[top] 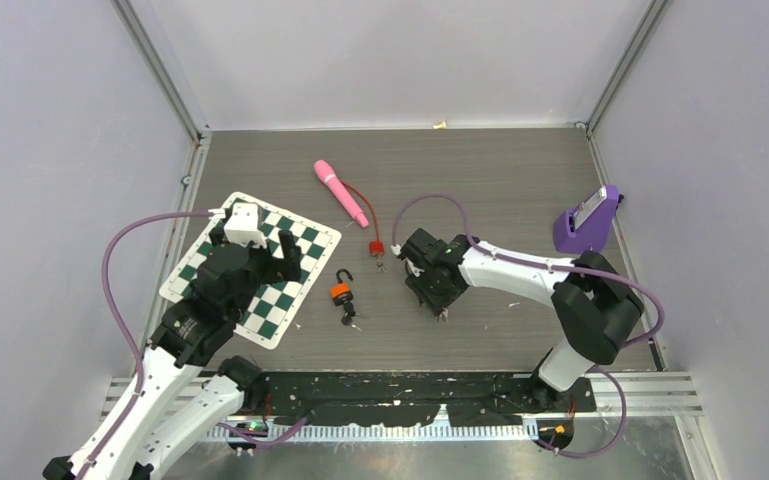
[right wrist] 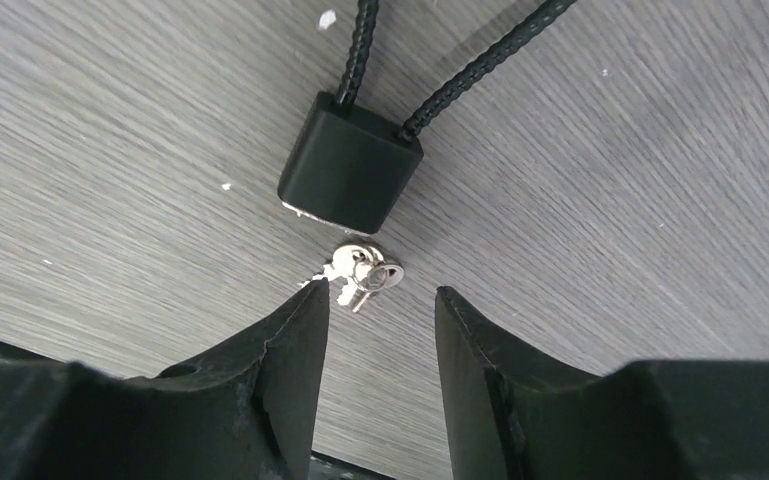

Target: Unlock with the key

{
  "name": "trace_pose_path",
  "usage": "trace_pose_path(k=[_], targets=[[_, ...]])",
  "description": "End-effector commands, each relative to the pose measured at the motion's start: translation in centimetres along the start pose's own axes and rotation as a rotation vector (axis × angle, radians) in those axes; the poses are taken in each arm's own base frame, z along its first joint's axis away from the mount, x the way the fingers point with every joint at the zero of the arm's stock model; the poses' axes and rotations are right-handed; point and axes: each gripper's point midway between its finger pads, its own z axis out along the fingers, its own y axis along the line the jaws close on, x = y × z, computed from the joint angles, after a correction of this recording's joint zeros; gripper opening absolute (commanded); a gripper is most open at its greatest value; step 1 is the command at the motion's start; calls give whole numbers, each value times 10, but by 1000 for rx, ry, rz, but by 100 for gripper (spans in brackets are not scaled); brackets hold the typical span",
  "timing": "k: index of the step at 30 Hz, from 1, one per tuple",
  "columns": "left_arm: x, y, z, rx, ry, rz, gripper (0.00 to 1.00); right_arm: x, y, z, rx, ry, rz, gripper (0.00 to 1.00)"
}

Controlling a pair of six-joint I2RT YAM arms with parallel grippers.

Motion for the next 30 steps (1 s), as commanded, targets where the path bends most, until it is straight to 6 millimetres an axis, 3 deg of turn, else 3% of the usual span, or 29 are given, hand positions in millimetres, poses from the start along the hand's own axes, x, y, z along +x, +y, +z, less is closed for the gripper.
trace_pose_path(k=[1, 12, 14, 17, 23, 30], targets=[[-15, -2, -2, 10, -67, -12, 99, 1, -6, -5, 17, 54, -212, 50], [-17, 0, -4, 7, -79, -13, 99, 4, 8, 23, -65, 119, -373, 49], [-18, -1, -4, 10, -82, -14, 99, 6, 12, 26, -84, 131, -383, 45], [-19, -2, -5, 20, -87, -15, 99, 7, 12, 27, -91, 141, -385, 30], [-22, -18, -9, 112, -99, -27, 99, 0, 24, 10, -147, 78, -335, 7], [-19, -49, -16, 266, -48, -126, 99, -17, 35, -25, -184, -107, -187, 5]])
